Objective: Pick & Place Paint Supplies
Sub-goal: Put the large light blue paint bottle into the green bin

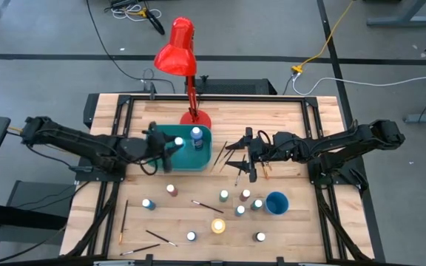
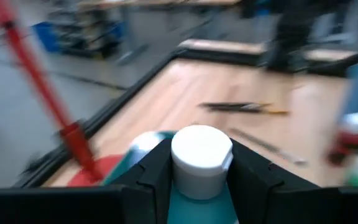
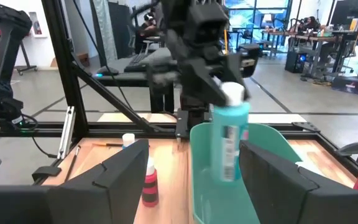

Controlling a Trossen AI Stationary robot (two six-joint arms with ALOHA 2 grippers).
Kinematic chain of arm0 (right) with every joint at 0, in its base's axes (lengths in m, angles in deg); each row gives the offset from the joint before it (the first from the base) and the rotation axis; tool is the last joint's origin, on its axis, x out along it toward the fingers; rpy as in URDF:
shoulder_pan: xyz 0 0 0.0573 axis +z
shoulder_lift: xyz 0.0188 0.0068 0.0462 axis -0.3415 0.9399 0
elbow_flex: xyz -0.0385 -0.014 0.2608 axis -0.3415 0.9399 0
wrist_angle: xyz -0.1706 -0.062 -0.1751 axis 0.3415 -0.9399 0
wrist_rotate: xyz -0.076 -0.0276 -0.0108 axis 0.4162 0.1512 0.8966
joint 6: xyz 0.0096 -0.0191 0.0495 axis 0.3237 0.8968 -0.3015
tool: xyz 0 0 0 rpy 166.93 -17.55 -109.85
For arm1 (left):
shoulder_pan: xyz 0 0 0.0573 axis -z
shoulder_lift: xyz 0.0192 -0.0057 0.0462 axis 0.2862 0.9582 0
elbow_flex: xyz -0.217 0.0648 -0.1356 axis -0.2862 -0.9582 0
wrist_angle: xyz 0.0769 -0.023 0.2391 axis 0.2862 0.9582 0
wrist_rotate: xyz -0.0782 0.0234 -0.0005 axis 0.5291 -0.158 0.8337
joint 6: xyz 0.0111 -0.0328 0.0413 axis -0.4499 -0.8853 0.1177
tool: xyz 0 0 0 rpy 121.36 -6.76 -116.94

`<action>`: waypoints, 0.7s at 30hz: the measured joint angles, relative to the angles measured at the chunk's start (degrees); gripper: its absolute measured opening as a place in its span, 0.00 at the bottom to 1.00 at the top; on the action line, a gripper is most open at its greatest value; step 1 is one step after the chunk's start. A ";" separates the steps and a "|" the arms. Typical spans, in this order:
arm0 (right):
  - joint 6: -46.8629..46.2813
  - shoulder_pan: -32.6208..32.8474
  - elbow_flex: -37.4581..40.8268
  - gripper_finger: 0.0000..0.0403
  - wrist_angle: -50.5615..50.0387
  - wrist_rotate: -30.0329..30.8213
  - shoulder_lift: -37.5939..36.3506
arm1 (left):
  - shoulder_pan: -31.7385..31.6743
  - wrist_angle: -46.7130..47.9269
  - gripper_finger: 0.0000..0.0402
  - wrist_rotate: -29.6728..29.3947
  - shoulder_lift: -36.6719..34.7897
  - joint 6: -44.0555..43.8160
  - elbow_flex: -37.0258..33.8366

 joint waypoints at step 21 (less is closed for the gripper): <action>-3.02 -0.02 0.09 0.64 0.91 0.02 0.00 | -4.81 -11.40 0.35 -12.67 18.19 -12.10 -2.67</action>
